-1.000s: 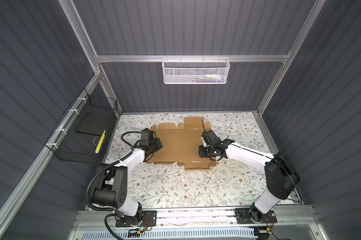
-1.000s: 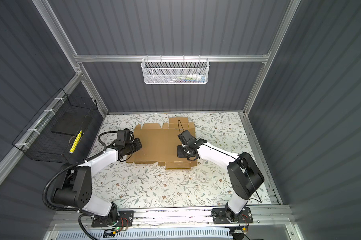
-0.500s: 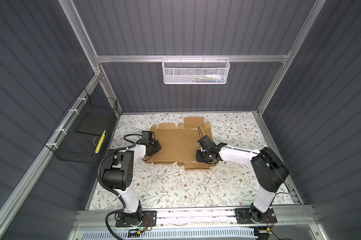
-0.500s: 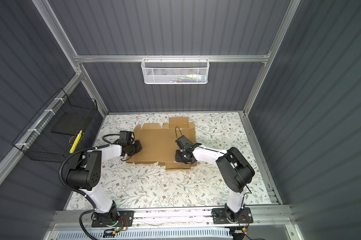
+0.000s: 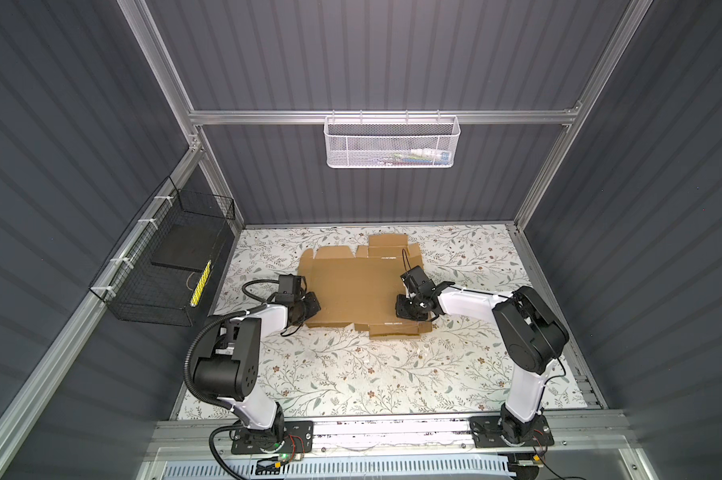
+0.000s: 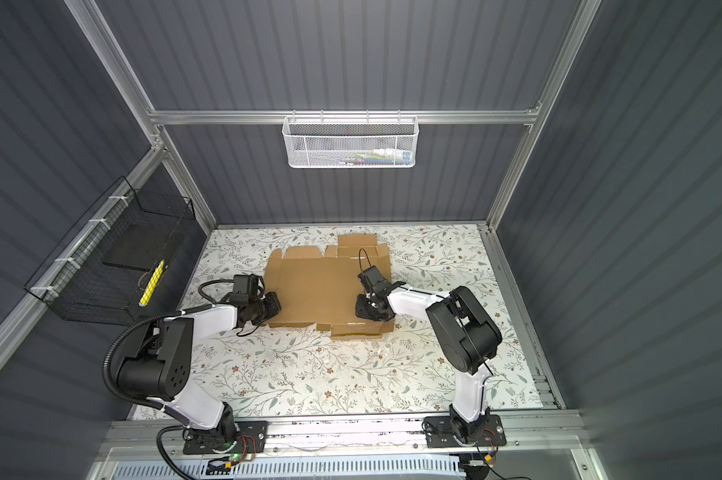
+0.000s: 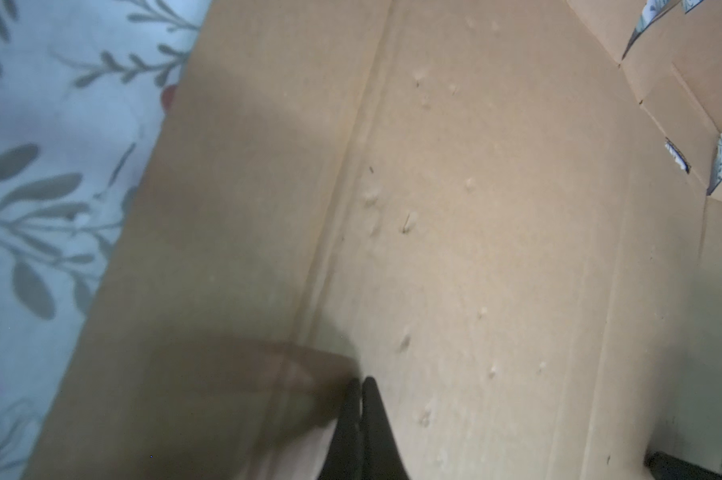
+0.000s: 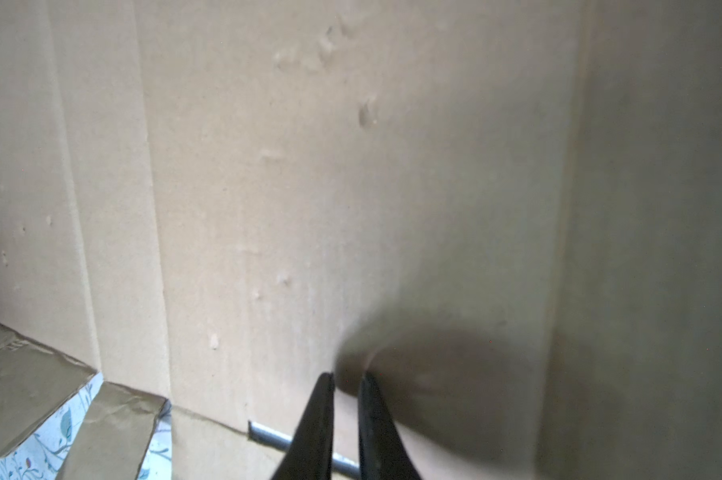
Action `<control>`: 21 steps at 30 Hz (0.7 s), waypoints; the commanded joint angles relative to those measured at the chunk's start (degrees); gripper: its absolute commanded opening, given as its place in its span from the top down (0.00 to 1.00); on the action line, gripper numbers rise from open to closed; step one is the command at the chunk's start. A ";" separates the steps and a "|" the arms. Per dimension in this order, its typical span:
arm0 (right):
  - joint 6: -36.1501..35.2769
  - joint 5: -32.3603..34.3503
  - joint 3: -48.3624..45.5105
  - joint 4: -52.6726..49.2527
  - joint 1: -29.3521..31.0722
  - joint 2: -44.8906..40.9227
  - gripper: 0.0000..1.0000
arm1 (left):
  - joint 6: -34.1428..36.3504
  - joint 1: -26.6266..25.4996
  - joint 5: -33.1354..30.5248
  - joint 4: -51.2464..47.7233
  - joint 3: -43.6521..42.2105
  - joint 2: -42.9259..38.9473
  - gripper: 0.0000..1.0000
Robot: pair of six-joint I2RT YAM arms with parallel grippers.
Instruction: Fold the paper box
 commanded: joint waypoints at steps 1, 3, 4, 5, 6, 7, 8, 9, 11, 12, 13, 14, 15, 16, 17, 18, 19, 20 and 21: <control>-2.04 0.33 1.74 -1.83 -1.17 2.77 0.83 | -0.53 0.25 -0.13 -2.66 -2.63 -3.57 1.00; -2.74 0.39 2.98 -2.57 -1.64 3.69 0.83 | -1.14 0.22 0.09 -2.54 -4.52 -5.31 1.00; -2.94 0.35 3.43 -2.80 -1.75 4.09 0.83 | -1.47 0.19 0.40 -2.38 -5.34 -5.88 1.00; -3.34 0.31 4.13 -3.14 -1.94 4.51 0.83 | -2.01 0.21 0.95 -1.99 -6.40 -6.55 1.00; -3.65 0.33 4.73 -3.52 -2.11 4.97 0.83 | -2.51 0.17 1.53 -1.43 -7.43 -7.17 1.00; -3.91 0.42 5.31 -3.83 -2.24 5.32 0.83 | -2.96 0.17 1.89 -1.18 -8.27 -7.57 1.00; -4.25 0.46 5.95 -4.29 -2.46 5.69 0.83 | -3.39 0.12 2.29 -0.91 -9.12 -8.11 1.00; -4.67 0.54 6.56 -4.77 -2.51 5.96 0.83 | -3.75 0.08 2.70 -0.73 -9.88 -8.66 1.00; -5.23 0.75 7.46 -5.34 -2.94 6.44 0.83 | -4.39 -0.22 3.18 -0.51 -11.27 -9.80 1.00; -5.49 0.68 7.77 -5.52 -3.18 6.74 0.83 | -4.80 -0.56 3.32 -0.51 -11.90 -10.34 1.00; -5.71 0.60 8.14 -5.71 -3.43 6.95 0.83 | -5.18 -0.98 3.30 -0.41 -12.44 -10.95 1.00; -5.95 0.59 8.69 -5.98 -3.71 7.29 0.83 | -5.59 -1.68 3.30 -0.42 -13.04 -11.57 1.00; -6.37 0.50 9.24 -6.22 -4.03 7.62 0.83 | -6.05 -2.44 3.16 -0.51 -13.57 -12.21 1.00; -6.71 0.43 9.77 -6.49 -4.27 7.96 0.83 | -6.54 -3.15 2.94 -0.51 -13.86 -12.71 1.00; -7.05 0.46 10.39 -6.70 -4.55 8.27 0.83 | -6.91 -4.12 2.62 -0.74 -14.09 -13.26 1.00; -7.37 0.42 10.89 -6.80 -4.88 8.59 0.83 | -7.34 -5.08 2.26 -0.99 -14.18 -13.77 1.00; -7.61 0.34 11.36 -6.78 -5.15 8.78 0.83 | -7.53 -5.81 1.94 -1.28 -14.19 -14.29 1.00; -7.90 0.25 11.88 -6.80 -5.42 8.93 0.83 | -7.74 -6.52 1.59 -1.75 -13.98 -14.99 1.00; -8.17 0.15 12.38 -6.94 -5.60 9.00 0.83 | -7.66 -6.94 1.32 -2.36 -13.63 -15.70 1.00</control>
